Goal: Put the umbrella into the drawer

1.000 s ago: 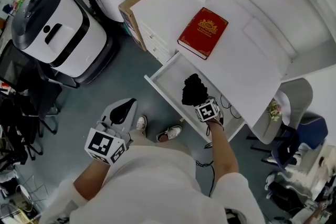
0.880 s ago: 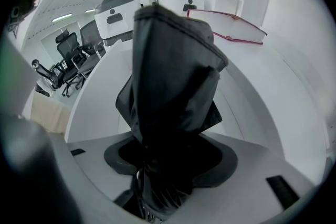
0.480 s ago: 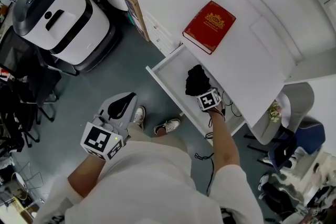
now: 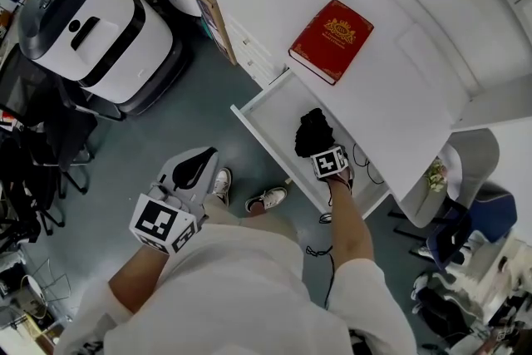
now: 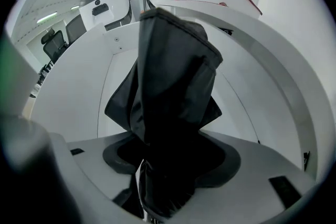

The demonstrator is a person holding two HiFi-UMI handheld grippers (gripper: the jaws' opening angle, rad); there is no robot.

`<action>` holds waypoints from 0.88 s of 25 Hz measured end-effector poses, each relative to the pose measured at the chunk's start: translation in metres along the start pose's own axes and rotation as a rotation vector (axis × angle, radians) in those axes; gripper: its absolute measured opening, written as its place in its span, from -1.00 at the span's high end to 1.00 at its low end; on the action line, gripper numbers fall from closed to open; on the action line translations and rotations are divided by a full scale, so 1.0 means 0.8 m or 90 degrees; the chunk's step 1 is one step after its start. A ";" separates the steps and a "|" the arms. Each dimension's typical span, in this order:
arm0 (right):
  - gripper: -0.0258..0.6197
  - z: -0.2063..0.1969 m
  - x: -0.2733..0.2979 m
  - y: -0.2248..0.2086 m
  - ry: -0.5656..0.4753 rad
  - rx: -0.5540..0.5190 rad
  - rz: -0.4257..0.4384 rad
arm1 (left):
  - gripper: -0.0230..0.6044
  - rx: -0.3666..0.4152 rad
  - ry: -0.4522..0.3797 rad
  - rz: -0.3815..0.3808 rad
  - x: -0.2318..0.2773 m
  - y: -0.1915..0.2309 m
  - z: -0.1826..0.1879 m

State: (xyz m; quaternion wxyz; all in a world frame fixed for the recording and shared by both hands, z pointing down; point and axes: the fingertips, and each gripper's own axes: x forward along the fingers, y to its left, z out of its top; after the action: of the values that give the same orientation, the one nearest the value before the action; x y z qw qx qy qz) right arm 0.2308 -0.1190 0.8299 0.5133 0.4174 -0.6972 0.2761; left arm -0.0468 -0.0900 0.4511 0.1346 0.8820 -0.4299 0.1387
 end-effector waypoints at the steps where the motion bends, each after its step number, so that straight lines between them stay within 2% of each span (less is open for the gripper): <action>1: 0.10 0.000 0.001 0.000 -0.001 0.003 -0.001 | 0.88 0.000 0.001 -0.001 0.000 0.000 -0.001; 5: 0.04 -0.004 0.005 0.004 0.009 0.014 0.027 | 0.88 -0.001 0.005 -0.006 0.002 0.001 -0.002; 8: -0.41 -0.002 -0.001 -0.001 0.001 -0.001 0.019 | 0.88 -0.002 0.007 -0.016 0.007 0.000 -0.001; 10: -0.55 -0.002 -0.010 -0.006 -0.011 -0.011 -0.007 | 0.88 0.000 0.001 -0.026 0.013 -0.002 0.002; 16: -0.55 0.000 -0.063 -0.010 -0.067 -0.021 -0.073 | 0.88 0.001 -0.031 -0.074 0.026 -0.012 0.015; 20: -0.55 0.011 -0.106 -0.007 -0.120 0.053 -0.098 | 0.88 0.002 -0.050 -0.117 0.032 -0.016 0.022; 22: -0.45 0.017 -0.133 -0.008 -0.163 0.101 -0.114 | 0.88 0.002 -0.056 -0.140 0.036 -0.016 0.026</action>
State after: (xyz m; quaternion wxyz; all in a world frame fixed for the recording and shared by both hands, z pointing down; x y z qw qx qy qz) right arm 0.2431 -0.1013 0.7244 0.4080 0.5488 -0.6931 0.2278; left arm -0.0169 -0.1103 0.4405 0.1284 0.9294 -0.3355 0.0847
